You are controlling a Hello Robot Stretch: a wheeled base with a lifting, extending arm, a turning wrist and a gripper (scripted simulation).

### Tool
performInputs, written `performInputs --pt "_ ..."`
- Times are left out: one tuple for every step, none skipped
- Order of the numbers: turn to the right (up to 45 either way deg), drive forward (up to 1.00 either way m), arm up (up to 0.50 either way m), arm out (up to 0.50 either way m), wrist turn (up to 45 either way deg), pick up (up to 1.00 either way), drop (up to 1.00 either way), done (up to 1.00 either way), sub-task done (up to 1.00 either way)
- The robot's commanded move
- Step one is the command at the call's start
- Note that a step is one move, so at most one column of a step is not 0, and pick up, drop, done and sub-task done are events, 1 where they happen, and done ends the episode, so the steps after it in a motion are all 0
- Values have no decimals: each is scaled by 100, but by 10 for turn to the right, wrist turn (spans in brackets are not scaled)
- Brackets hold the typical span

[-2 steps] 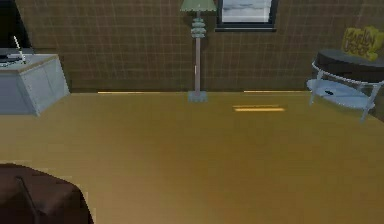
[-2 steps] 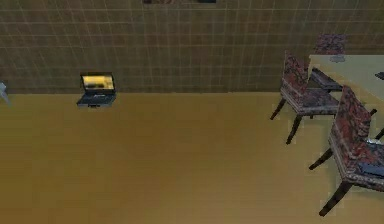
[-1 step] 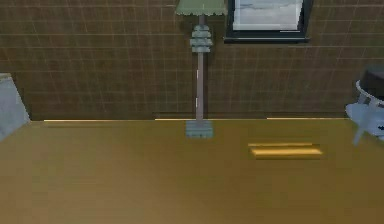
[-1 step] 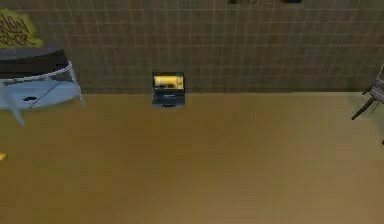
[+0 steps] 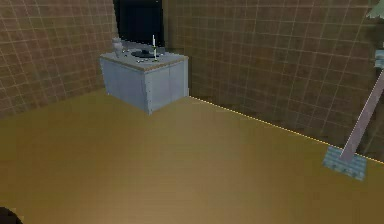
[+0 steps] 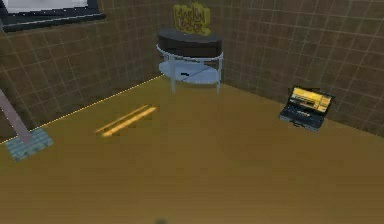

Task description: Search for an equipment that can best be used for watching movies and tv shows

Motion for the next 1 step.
performInputs --pt "-30 0 0 0 0 0 0 0 0"
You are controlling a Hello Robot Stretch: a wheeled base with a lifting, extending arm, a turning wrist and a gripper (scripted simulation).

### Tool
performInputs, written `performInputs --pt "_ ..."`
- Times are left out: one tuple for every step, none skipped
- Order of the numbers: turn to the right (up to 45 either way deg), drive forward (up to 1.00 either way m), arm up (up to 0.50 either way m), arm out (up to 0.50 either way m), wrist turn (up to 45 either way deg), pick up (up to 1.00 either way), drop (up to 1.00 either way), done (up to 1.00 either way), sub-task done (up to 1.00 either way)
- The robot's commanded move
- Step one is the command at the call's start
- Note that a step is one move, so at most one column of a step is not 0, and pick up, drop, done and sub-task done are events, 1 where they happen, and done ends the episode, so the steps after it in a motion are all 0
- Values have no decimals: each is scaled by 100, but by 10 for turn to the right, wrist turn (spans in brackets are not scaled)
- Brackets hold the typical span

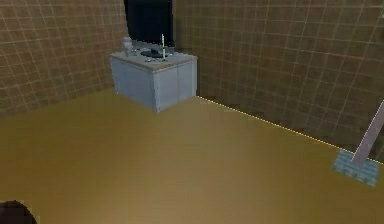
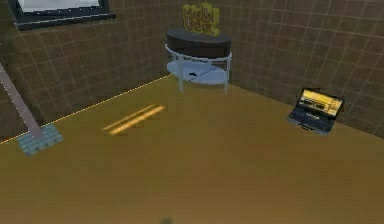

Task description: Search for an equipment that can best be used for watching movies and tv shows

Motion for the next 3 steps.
performInputs --pt "0 100 0 0 0 0 0 0 0" --pt "0 100 0 0 0 0 0 0 0" --pt "-60 0 0 0 0 0 0 0 0"
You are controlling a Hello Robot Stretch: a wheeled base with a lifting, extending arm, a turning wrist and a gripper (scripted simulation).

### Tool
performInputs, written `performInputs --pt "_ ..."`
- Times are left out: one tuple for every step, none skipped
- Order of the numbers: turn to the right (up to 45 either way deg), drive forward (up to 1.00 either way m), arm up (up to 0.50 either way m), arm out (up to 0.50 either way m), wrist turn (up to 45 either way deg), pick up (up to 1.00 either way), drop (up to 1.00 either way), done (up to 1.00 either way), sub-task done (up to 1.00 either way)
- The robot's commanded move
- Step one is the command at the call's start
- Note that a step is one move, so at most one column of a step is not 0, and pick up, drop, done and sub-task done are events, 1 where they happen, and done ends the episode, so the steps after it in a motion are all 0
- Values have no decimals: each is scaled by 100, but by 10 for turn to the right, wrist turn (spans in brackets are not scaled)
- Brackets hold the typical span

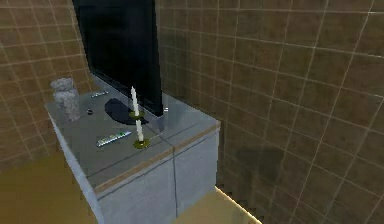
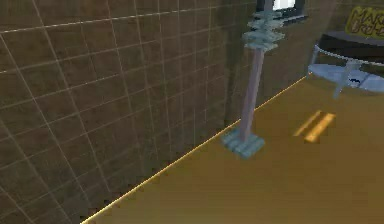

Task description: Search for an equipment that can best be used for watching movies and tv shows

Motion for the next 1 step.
performInputs --pt "0 30 0 0 0 0 0 0 0"
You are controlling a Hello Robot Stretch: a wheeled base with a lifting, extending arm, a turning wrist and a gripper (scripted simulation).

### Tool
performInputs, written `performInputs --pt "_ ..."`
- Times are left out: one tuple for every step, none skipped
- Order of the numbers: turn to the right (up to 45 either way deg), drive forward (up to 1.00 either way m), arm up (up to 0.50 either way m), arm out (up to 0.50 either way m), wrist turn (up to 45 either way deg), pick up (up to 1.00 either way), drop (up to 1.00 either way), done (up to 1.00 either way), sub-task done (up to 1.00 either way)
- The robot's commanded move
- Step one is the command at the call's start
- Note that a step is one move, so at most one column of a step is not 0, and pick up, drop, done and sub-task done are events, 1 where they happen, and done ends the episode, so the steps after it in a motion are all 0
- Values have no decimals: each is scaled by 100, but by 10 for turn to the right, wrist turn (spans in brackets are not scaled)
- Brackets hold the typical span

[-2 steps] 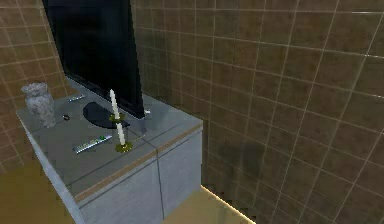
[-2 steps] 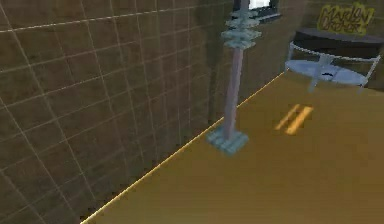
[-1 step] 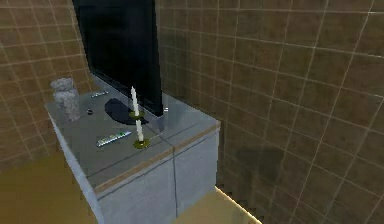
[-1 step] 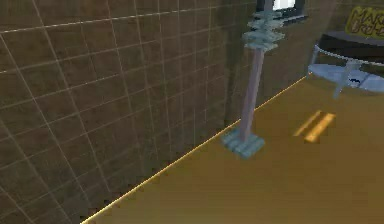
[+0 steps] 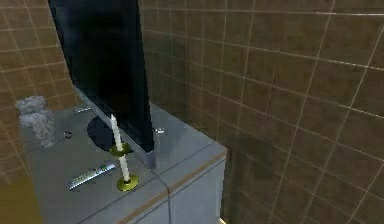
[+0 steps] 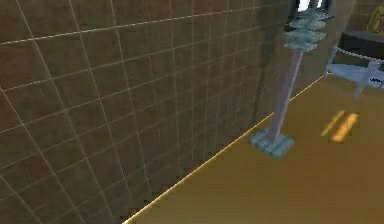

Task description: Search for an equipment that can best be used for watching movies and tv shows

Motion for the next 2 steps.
performInputs --pt "-240 0 0 0 0 0 0 0 0" --pt "0 0 0 0 0 0 0 100 0"
